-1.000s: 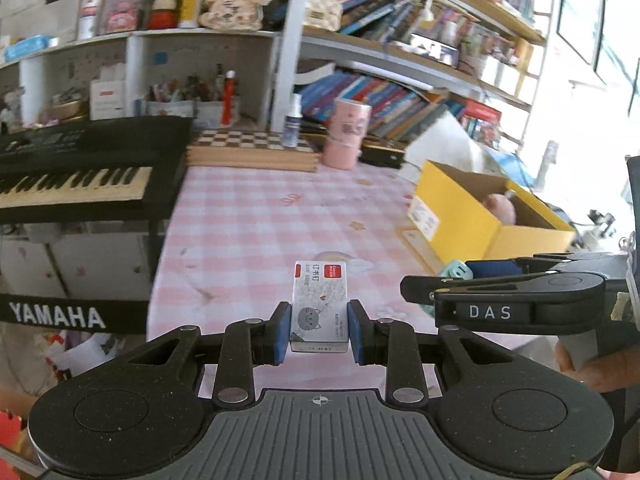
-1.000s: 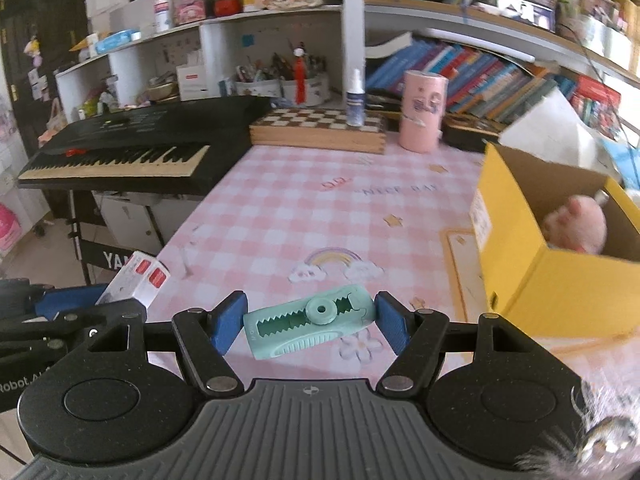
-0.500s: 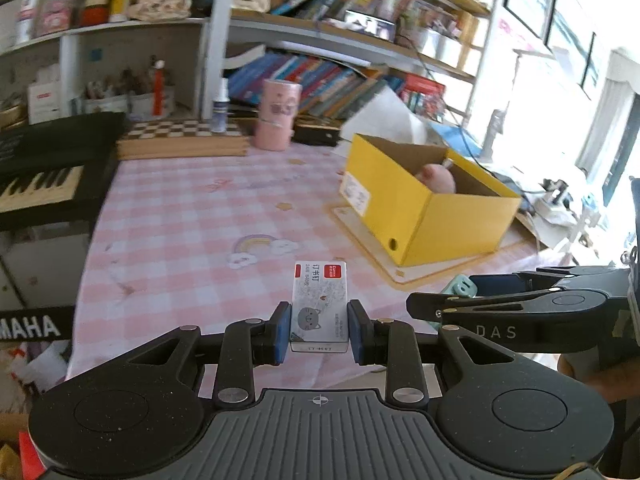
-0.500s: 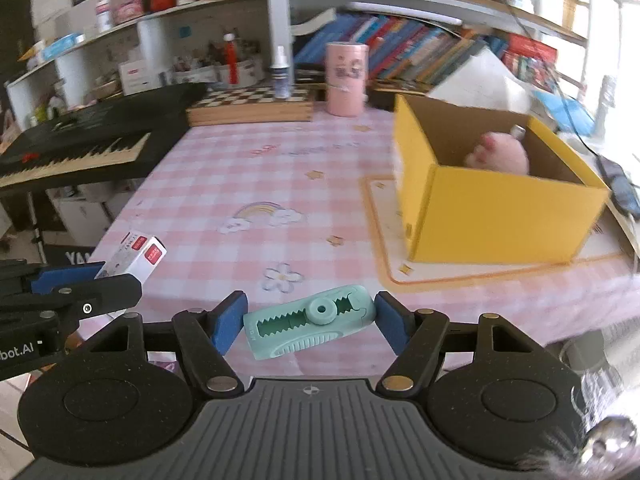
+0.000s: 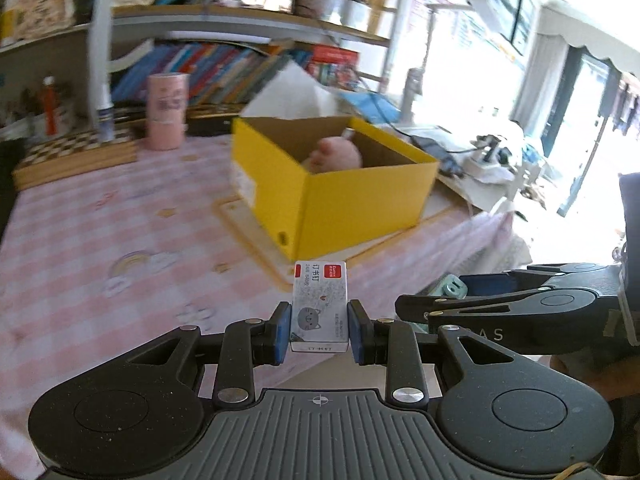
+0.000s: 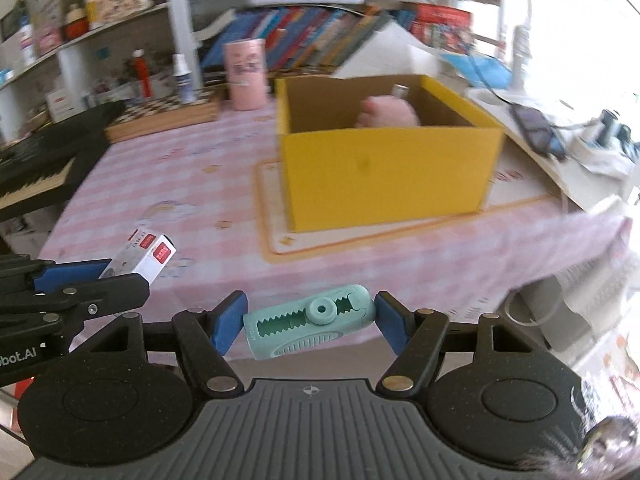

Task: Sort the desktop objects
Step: 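Carry the card box and tape dispenser with both tools over the yellow box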

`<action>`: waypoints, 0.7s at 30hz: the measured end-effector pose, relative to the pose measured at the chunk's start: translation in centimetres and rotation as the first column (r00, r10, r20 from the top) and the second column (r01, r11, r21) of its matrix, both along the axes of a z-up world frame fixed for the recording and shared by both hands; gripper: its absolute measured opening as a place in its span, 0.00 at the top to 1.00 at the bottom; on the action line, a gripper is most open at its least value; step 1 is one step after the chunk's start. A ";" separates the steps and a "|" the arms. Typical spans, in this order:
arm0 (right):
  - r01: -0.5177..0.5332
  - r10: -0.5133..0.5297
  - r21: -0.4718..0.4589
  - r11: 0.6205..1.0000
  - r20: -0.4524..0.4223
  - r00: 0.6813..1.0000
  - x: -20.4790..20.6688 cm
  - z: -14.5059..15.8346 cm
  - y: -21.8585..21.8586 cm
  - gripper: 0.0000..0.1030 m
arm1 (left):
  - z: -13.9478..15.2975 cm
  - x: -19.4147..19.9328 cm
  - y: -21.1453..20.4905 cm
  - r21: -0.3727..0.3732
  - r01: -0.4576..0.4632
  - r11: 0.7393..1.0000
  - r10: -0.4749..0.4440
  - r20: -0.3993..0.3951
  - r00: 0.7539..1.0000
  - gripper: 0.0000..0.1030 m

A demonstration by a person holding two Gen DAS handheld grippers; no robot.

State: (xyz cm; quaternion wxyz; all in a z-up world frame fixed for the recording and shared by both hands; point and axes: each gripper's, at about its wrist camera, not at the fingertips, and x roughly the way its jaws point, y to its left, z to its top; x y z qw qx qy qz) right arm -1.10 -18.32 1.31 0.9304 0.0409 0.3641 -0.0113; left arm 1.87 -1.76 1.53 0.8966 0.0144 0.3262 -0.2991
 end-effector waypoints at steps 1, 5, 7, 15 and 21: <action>0.016 -0.016 0.002 1.000 -0.003 1.000 0.0 -0.1 -0.8 0.35 | 0.0 0.2 -0.7 0.000 0.010 1.000 -0.010 0.001 1.000 0.72; 0.066 -0.065 0.011 0.998 -0.008 0.998 0.2 -0.1 -3.6 0.35 | 0.3 1.2 -3.2 0.001 0.046 0.999 -0.046 0.016 0.999 0.72; 0.083 -0.083 0.013 0.996 -0.003 0.997 0.8 0.1 -4.9 0.35 | 0.6 1.9 -4.4 0.001 0.059 0.998 -0.059 0.032 0.998 0.72; 0.092 -0.092 0.011 0.996 0.068 0.993 4.1 2.0 -9.4 0.35 | 2.5 5.2 -8.8 -0.006 0.062 0.998 -0.060 0.118 0.991 0.72; 0.055 -0.056 0.008 0.998 0.156 0.986 8.3 4.3 -12.4 0.35 | 3.9 9.6 -10.9 0.015 -0.024 1.000 0.021 0.190 0.982 0.72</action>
